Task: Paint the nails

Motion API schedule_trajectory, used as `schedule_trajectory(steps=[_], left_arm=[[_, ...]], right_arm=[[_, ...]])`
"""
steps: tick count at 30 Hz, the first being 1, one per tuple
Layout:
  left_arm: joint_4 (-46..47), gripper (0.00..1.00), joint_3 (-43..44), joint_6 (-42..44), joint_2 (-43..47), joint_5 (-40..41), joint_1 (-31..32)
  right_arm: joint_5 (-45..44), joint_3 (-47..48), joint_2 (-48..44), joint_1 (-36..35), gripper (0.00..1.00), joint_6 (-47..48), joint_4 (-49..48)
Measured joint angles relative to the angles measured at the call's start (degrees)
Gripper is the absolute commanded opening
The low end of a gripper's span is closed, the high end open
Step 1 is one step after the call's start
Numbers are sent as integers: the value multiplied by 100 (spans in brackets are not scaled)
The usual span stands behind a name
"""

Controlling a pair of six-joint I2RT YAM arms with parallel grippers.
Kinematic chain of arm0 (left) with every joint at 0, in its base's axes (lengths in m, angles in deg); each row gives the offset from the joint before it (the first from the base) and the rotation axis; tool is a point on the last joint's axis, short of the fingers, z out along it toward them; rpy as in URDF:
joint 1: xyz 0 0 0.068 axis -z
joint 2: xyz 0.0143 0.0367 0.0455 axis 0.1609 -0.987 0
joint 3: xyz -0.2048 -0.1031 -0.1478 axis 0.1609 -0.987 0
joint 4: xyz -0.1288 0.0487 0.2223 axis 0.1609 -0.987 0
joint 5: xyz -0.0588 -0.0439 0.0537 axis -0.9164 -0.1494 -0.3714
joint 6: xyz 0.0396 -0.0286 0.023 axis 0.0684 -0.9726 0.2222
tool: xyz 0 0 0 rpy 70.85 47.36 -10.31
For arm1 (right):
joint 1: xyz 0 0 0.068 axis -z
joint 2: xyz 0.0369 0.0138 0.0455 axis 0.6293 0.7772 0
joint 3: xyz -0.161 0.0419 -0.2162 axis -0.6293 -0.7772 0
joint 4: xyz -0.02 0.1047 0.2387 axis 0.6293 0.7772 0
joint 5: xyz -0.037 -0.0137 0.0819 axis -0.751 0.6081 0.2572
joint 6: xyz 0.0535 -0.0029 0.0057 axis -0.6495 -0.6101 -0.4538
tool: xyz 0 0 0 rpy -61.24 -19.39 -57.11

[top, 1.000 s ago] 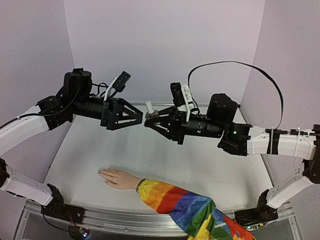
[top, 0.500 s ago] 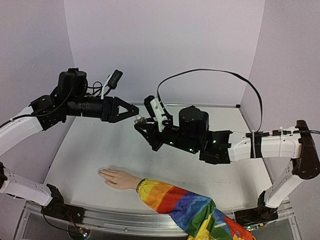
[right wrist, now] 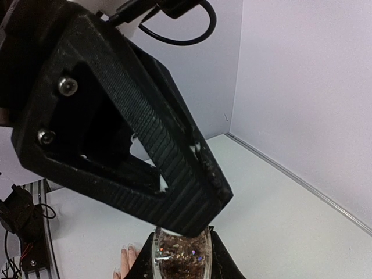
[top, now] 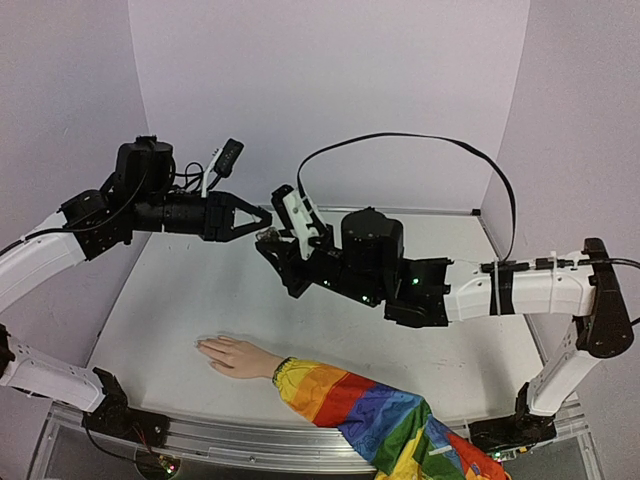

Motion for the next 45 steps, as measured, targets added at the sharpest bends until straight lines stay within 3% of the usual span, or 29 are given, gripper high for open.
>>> schedule_trajectory(steps=[2, 7, 15, 18, 21, 26, 29, 30, 36, 41, 45], left_arm=[[-33, 0, 2, 107, -11, 22, -26], [-79, 0, 2, 361, -48, -227, -79], [149, 0, -15, 1200, 22, -2162, -175], [219, 0, -15, 1381, 55, -2704, -70], [293, 0, -15, 1467, 48, -2922, -7], [313, 0, -15, 1390, 48, -2776, 11], [59, 0, -15, 1325, 111, -2011, 44], [-63, 0, -15, 1325, 144, -1648, 50], [-890, 0, -105, 1161, 328, 1298, -306], [-656, 0, -1252, 981, 586, 3316, -1097], [-138, 0, -2210, 914, 442, 4247, -1327]], right_arm=[[0, 22, 28, 2, 0, -37, 20], [400, 22, 31, 90, 0, -111, 72], [5049, -24, -125, 986, 0, -1097, -162], [5742, -35, -157, 964, 0, -1423, -275], [5882, -98, -212, 925, 2, -1567, -358], [5582, -214, -264, 885, 66, -1486, -490], [4736, -225, -293, 833, 96, -1154, -199], [4468, -238, -299, 824, 98, -1102, -103], [2590, -782, -479, 1036, 98, -898, 651], [1445, -1464, -855, 1237, 98, -977, 1161], [901, -1814, -1276, 1340, 98, -1080, 1276]])
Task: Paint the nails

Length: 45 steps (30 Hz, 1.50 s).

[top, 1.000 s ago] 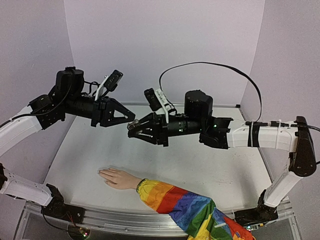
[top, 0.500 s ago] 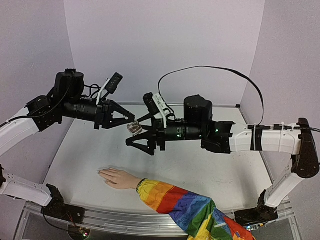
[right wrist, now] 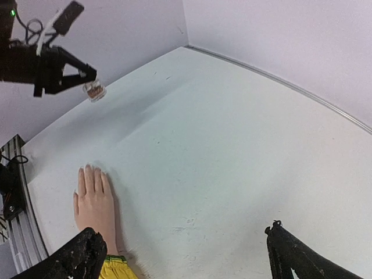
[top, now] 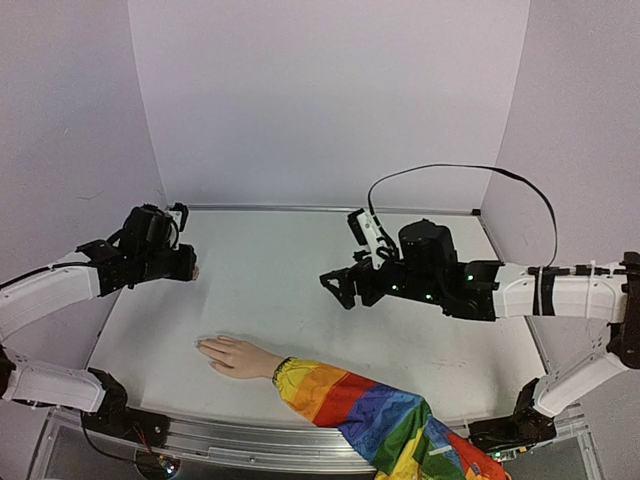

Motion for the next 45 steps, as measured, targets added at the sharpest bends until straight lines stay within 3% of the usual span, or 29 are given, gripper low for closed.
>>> schedule_trajectory(steps=[9, 24, 29, 30, 35, 40, 42, 45], left_arm=[[1231, 0, -708, -452, -1268, 476, -911], [1572, 0, -601, -1552, -2533, 772, -990], [1567, 5, -599, -1853, -2682, 1019, -990], [1569, 8, -599, -1878, -2682, 1047, -990], [1565, 57, -599, -2039, -2682, 1126, -990], [1530, 90, -599, -2087, -2664, 1091, -990], [1467, 96, -599, -2074, -2586, 1045, -999], [1370, 99, -599, -1937, -2184, 933, -1025]], right_arm=[[-457, -452, -918, 221, 98, -61, 17], [-610, -778, -1508, 254, 98, -81, -44], [-621, -844, -1609, 254, 98, -111, -44], [-640, -857, -1646, 254, 98, -127, -44], [-863, -870, -1690, 334, 98, -280, -46], [-1058, -868, -1600, 933, 98, -533, 122], [-1062, -866, -1565, 1440, 98, -627, 302], [-1027, -859, -1534, 2227, 98, -660, 573]])
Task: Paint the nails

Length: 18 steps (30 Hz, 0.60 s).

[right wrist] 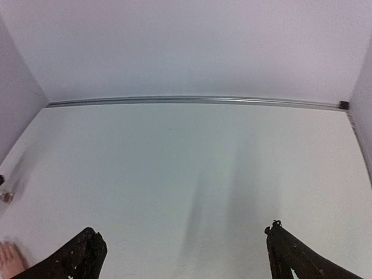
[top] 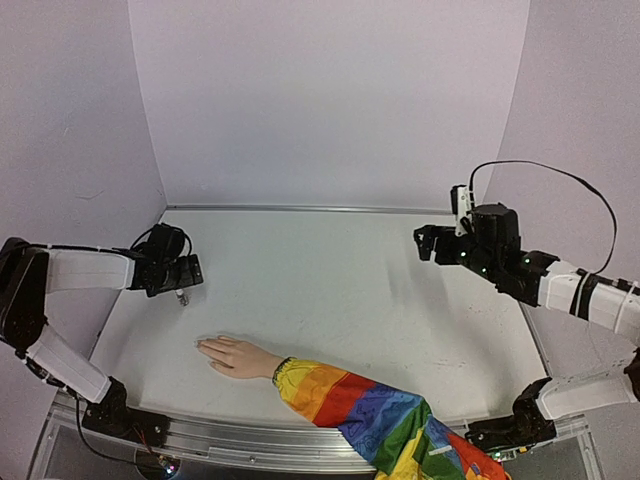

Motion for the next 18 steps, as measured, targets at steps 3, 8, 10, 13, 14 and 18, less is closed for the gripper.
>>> schedule_trajectory(steps=[3, 8, 10, 13, 14, 18], left_arm=[[157, 99, 28, 437, 577, -166, -144], [1239, 100, 31, 1436, 1445, -938, -1043], [1593, 100, 17, 1788, 1679, -1172, -1303], [1891, 99, -24, 2267, 2022, -1464, -1364], [1958, 99, -46, 2398, 2135, -1519, -1357], [2144, 99, -101, 2691, 2472, -1606, -1340]], right_arm=[[122, 11, 7, 885, 98, 96, 258], [555, 13, -9, 2310, 98, 428, 428], [686, -17, -74, 2557, 98, 487, 396], [844, -247, -404, 2601, 98, 564, 251], [859, -317, -542, 2601, 98, 588, 234], [918, -382, -835, 2594, 98, 638, 114]])
